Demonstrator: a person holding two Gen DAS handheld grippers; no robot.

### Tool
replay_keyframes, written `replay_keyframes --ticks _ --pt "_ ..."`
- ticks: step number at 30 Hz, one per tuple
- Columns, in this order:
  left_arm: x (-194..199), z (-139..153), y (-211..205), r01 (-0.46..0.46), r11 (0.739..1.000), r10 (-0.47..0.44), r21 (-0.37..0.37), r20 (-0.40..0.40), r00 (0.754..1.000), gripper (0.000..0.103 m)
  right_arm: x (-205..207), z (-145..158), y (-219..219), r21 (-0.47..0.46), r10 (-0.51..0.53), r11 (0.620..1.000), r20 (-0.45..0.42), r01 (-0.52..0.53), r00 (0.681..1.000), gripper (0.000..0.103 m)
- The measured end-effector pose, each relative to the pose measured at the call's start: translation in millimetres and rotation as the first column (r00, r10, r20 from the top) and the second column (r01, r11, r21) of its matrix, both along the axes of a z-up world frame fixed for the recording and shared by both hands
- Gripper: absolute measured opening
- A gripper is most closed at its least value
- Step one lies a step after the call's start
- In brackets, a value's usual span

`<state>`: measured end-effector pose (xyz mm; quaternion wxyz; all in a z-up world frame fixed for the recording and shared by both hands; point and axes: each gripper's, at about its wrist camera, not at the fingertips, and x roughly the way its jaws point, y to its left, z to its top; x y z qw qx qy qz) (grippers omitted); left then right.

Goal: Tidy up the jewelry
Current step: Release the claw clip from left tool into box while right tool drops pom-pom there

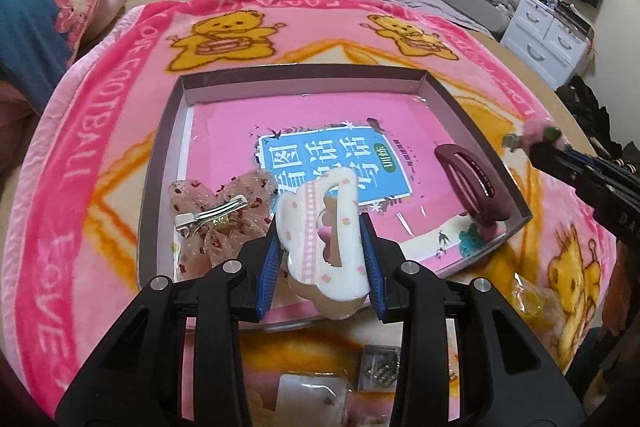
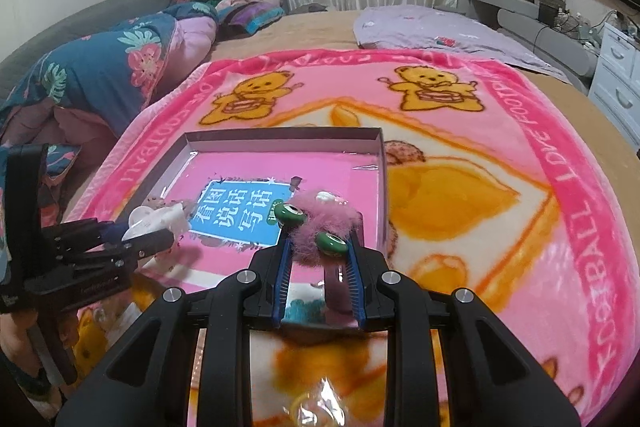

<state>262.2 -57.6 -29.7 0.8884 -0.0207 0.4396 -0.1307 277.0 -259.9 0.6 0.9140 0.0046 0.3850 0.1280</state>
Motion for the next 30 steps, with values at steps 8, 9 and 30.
replay_keyframes --ticks 8,9,30 --pt "2.2 -2.4 2.9 -0.009 1.0 0.009 0.009 0.001 1.0 0.029 26.1 -23.6 18.3 -0.011 0.046 0.999 -0.083 -0.047 0.996 0.024" --pt "2.4 -2.0 3.6 -0.01 1.0 0.01 0.01 0.004 1.0 0.029 28.0 -25.9 19.9 -0.014 0.049 0.999 -0.09 -0.05 0.995 0.024" --pt "-12.1 16.5 13.3 -0.048 0.999 0.049 -0.007 0.015 0.999 0.054 20.8 -31.5 21.6 0.015 0.067 0.998 -0.105 -0.066 0.992 0.049"
